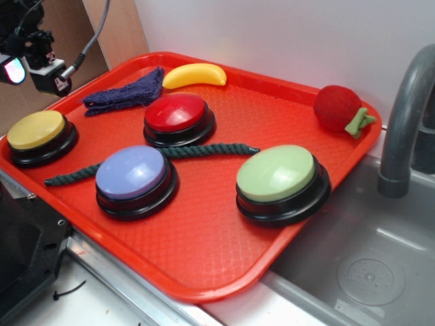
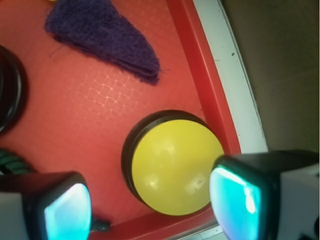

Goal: Push the yellow button.

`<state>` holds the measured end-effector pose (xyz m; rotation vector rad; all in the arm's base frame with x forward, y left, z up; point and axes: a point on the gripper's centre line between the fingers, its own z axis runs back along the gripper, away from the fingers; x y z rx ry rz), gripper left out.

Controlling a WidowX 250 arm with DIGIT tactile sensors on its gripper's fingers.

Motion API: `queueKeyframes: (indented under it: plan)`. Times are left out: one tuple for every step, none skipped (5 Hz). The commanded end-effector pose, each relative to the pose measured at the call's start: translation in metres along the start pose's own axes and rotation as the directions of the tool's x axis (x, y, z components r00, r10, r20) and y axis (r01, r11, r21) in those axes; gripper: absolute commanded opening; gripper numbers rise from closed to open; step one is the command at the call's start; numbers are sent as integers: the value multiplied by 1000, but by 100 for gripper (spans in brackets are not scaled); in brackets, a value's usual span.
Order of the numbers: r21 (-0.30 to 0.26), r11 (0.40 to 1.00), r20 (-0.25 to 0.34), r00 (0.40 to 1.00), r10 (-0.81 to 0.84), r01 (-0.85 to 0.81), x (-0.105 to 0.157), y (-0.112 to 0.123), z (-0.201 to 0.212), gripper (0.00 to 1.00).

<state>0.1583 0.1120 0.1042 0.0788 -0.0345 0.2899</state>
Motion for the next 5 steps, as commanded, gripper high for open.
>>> queueKeyframes:
  plan:
    - [12,1000,71,997,-3,2,11,3,23,100]
    - [12,1000,83,997,-6,5,14,2,30,100]
    - [9,1000,83,997,4,-5,15,2,36,100]
    - [4,1000,84,996,11,-11,15,2,41,100]
    - [-21,1000,109,994,14,-12,12,3,49,100]
